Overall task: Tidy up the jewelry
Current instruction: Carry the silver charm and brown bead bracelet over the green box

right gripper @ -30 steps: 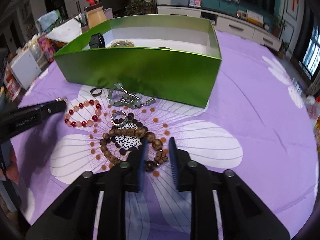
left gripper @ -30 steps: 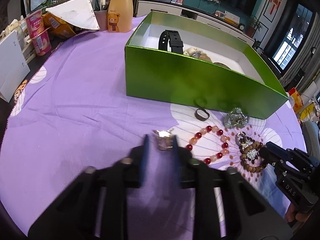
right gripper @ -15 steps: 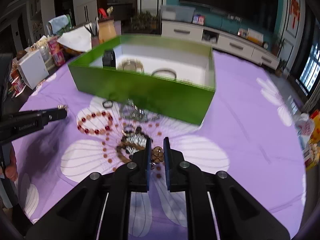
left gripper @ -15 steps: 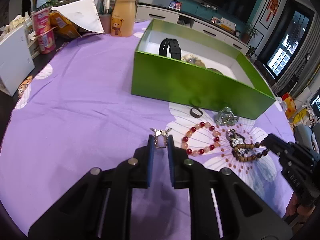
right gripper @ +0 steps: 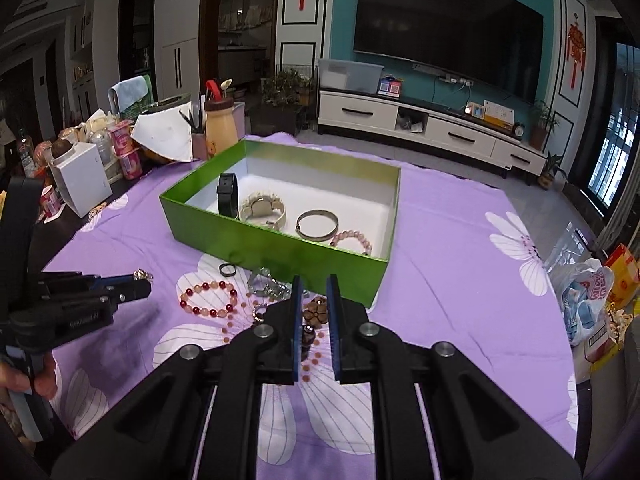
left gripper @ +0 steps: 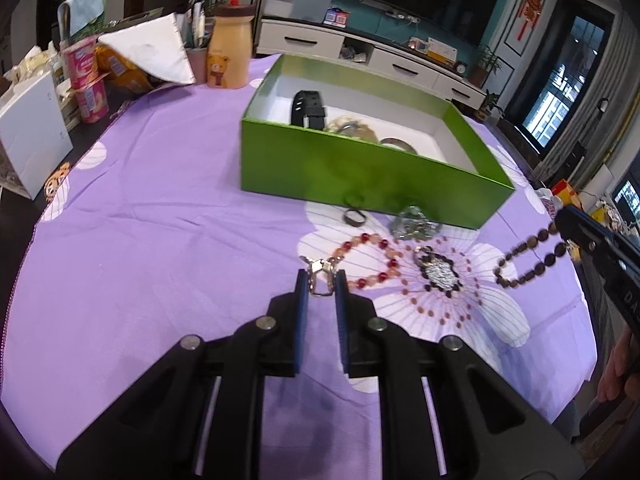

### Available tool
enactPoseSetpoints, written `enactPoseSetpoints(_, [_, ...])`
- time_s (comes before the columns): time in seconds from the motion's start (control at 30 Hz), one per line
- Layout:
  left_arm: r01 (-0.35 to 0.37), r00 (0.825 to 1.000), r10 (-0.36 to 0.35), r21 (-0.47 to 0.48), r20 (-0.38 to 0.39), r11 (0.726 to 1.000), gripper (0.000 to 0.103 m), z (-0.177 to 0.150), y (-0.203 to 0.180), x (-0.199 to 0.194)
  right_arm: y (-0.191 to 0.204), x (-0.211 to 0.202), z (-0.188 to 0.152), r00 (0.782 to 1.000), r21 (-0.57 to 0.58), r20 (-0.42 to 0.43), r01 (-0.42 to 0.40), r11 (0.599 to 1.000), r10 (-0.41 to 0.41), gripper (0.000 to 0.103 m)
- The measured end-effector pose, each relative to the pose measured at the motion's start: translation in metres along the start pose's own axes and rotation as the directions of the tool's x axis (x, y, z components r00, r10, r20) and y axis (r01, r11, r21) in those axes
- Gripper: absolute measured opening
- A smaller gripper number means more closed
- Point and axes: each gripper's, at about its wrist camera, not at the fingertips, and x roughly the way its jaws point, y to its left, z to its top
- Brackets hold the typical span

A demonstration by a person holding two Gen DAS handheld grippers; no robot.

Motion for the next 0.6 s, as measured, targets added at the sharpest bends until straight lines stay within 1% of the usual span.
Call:
enactPoseSetpoints(0.33, [0.018,0.999,-0.019,0.021,0.026,1.000,0.013,-0.001,-0.009,-0.013,0.003,-0.009,0.003,1.000,-0.009,0.000,0.007,1.000,-0.007,0.011])
enactPoseSetpoints(0.6, [0.016,0.997,-0.018,0.018,0.079,1.000,0.013,0.013,-0.003,-0.029,0.011,-0.011,0.012,1.000,-0.031,0.013,0.007,0.999,-0.006,0.011])
